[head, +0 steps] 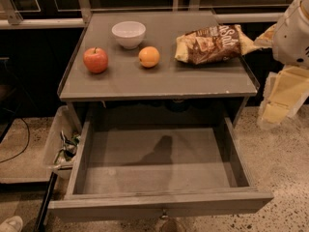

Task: Place orange into top drawer

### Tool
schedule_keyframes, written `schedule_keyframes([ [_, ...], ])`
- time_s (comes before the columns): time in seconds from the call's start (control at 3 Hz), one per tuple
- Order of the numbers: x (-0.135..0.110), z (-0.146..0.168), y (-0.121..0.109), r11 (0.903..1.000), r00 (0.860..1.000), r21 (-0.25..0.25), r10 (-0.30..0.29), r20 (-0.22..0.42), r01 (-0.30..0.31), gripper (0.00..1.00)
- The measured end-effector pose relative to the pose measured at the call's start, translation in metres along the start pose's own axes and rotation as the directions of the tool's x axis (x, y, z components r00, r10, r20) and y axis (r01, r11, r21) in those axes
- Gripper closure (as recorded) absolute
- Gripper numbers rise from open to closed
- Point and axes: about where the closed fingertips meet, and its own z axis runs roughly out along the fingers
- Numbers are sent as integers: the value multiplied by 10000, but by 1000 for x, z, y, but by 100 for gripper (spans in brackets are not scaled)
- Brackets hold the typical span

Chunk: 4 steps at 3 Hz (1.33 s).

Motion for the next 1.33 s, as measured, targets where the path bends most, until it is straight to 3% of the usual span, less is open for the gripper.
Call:
schedule_keyframes([
  [0.33,-4,1,-4,10000,10000,57,-29,87,28,0],
  [0.67,-15,12,-24,9997,9993,92,-228,283,225,0],
  [1.0,-37,27,-51,9963,9942,322,-819,698,798,0],
  [1.33,-65,43,-82,9838,9757,809,-1698,1385,1597,0],
])
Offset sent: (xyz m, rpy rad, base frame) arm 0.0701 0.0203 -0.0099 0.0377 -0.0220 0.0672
